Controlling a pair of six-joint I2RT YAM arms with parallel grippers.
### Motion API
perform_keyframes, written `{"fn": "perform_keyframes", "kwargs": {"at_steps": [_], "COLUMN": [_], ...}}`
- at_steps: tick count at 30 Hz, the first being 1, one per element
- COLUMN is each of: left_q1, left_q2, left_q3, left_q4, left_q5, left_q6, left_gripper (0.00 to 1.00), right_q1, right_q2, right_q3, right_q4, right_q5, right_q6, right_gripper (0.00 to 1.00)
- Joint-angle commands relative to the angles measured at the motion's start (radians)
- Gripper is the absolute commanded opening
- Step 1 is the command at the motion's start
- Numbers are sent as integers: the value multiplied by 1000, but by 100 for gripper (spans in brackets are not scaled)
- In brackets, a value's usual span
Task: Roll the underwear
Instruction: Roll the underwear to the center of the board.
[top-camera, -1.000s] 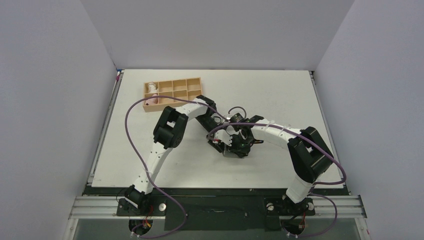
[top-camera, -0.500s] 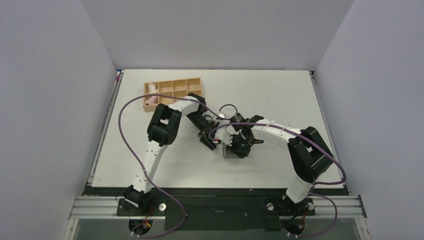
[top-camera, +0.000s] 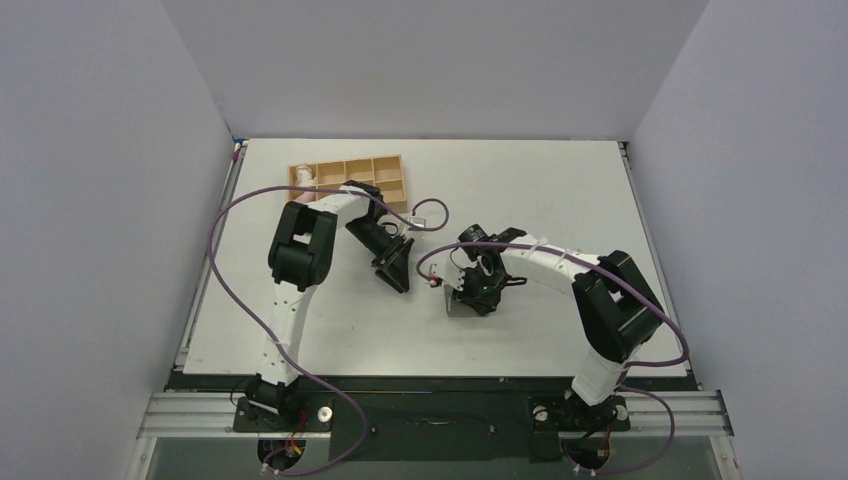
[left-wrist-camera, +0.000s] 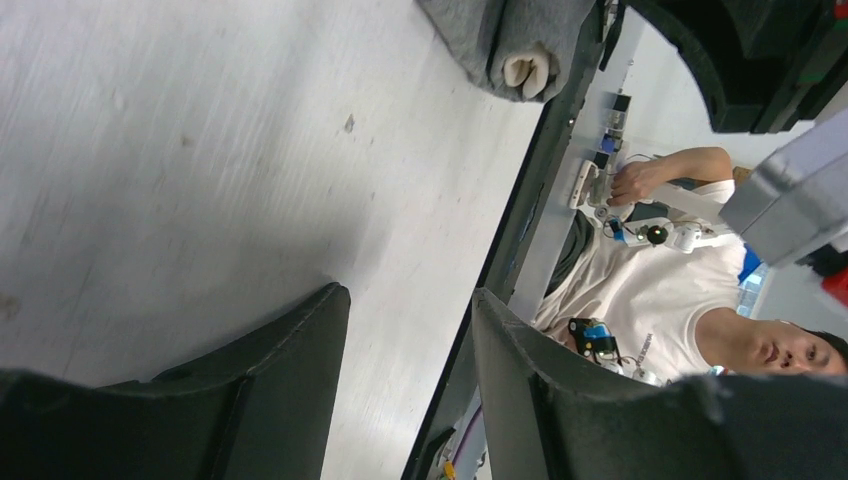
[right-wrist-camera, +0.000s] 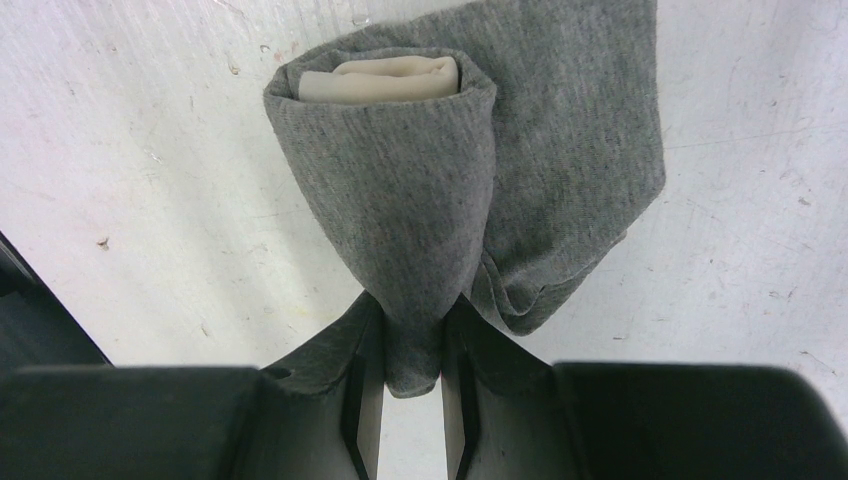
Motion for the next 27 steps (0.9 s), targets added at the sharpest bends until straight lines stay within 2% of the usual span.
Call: {"fn": "perform_keyframes", "kwargs": {"at_steps": [1,8,18,27], "left_q1": [40,116,176,157], "left_q2": [-121,-292,-563,-820], "left_q3": [-61,-197,-426,-584], "left_q4": [97,194,456,594], "left_q5": [-41,-33,-88,-152], "left_q6": [34,-15,-161,-132], "left_gripper": [47,47,48,51], "right_q1": [-11,-29,-91,-126], "right_q2": [82,145,308,464], "right_q3": [-28,43,236,405], "right_q4": [-124,-194,-380,-479], "right_q5": [-34,-81,-176,-240], "right_q6": [3,-29,-106,-132], "right_gripper": [0,0,0,0]}}
